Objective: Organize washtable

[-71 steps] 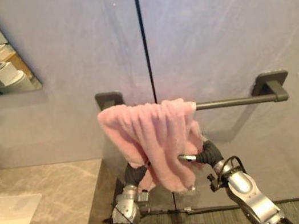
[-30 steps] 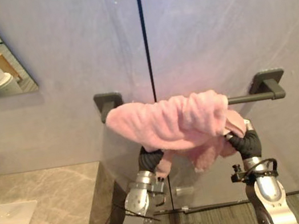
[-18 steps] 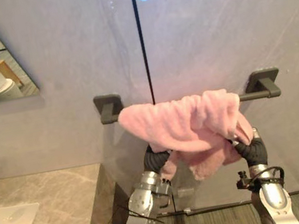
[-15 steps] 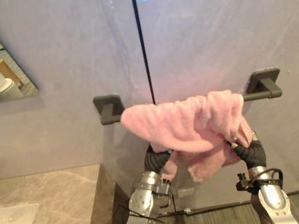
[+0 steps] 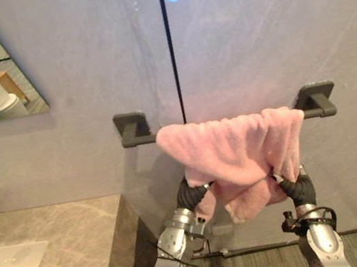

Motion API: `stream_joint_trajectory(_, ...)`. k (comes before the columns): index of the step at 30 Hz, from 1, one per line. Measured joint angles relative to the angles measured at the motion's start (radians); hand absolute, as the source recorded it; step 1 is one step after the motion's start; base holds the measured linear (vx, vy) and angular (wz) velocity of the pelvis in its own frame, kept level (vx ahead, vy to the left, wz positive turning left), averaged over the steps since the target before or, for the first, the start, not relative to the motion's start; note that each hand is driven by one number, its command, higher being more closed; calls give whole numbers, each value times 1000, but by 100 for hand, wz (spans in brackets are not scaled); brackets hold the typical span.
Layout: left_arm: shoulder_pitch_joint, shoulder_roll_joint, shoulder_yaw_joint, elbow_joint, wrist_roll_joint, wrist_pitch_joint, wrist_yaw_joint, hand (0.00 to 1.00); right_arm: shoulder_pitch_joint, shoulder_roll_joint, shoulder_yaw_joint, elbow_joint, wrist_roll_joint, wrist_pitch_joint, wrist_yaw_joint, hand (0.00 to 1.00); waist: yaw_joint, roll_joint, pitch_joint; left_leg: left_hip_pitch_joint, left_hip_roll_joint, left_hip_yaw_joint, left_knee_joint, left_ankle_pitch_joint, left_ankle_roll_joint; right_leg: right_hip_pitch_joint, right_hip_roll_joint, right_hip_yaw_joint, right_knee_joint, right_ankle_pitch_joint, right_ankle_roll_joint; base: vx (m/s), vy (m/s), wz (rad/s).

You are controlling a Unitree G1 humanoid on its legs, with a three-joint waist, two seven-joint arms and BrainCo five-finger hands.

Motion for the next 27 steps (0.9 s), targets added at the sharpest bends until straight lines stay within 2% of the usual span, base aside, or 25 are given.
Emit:
stream_joint_trajectory(3,0,-1,1,21,0,0,0,100,-13,1,-2,27,0,-7,0,100,0,-2,-2,0,0,0,0,0,0,0,0,0,0,0,0,0,0,0)
stream_joint_trajectory(4,0,-1,1,32,0,0,0,100,-16,3,-4,35,0,-8,0,0,0,-3,-4,0,0,0,0,0,0,0,0,-1,0,0,0,0,0,0)
stream_joint_trajectory(5,1,-1,2,37,0,1,1,0,-17,7,-6,42,0,-10,0,0,0,-4,-5,0,0,-1,0,0,0,0,0,-1,0,0,0,0,0,0)
stream_joint_trajectory(17,27,-15,81,119,0,2,29,0,-27,19,-23,179,0,0,-3,0,3,-8,-9,-1,-1,-10,-1,0,0,0,-1,-4,0,-1,0,0,0,0)
stream_joint_trajectory(19,50,-19,92,122,-1,3,42,0,-6,27,-23,204,0,14,-6,0,3,-8,-8,-1,-1,-11,-1,0,0,0,-1,-5,0,-3,0,0,0,0)
stream_joint_trajectory(22,86,-21,102,122,-24,8,45,0,75,41,-23,236,0,46,-19,0,25,-8,-8,-1,-1,-11,0,0,0,2,-2,-8,1,-6,0,0,0,0)
stream_joint_trajectory(27,180,-21,146,85,-81,9,49,0,165,64,-50,200,1,49,-31,0,25,-15,-6,2,-1,-11,5,-12,-6,5,-7,-22,14,-19,2,1,-5,4)
